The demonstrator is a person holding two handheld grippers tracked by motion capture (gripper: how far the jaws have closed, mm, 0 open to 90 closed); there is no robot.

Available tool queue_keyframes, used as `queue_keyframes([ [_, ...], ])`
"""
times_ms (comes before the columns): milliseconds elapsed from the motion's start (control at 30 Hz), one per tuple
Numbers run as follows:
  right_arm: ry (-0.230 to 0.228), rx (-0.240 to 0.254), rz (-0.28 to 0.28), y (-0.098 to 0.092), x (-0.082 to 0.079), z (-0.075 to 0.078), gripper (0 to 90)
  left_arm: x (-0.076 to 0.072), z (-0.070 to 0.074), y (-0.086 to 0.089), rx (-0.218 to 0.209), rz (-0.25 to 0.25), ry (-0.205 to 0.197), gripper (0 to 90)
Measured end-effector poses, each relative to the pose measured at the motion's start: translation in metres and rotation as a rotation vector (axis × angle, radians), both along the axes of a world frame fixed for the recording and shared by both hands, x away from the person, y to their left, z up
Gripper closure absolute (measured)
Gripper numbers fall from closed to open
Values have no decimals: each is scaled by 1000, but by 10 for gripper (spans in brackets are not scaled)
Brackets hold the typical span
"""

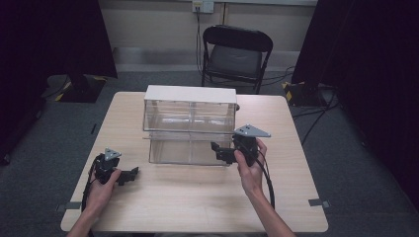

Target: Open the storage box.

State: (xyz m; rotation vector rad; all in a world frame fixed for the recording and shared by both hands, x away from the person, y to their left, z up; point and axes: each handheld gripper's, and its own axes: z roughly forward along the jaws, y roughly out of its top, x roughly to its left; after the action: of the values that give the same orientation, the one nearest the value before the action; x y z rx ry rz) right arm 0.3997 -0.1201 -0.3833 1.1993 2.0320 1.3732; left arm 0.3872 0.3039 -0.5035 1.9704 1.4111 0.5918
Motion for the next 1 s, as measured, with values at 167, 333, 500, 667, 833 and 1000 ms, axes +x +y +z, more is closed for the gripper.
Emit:
queue_keyframes([
  [167, -12, 9, 5, 0, 1, 3, 126, 0, 0, 0, 0, 0, 0, 5],
  [333, -12, 21, 5, 0, 1, 2, 124, 0, 0, 0, -1, 0, 0, 5],
  [500, -18, 32, 7, -1, 2, 1, 123, 0, 0, 0, 0, 0, 0, 5],
  [667, -19, 39, 4, -1, 1, 1, 123, 0, 0, 0, 0, -1, 0, 5],
  [833, -22, 46, 3, -2, 1, 0, 123, 0, 0, 0, 0, 0, 0, 5],
  [1000, -24, 50, 3, -2, 1, -1, 122, 0, 0, 0, 0, 0, 0, 5],
])
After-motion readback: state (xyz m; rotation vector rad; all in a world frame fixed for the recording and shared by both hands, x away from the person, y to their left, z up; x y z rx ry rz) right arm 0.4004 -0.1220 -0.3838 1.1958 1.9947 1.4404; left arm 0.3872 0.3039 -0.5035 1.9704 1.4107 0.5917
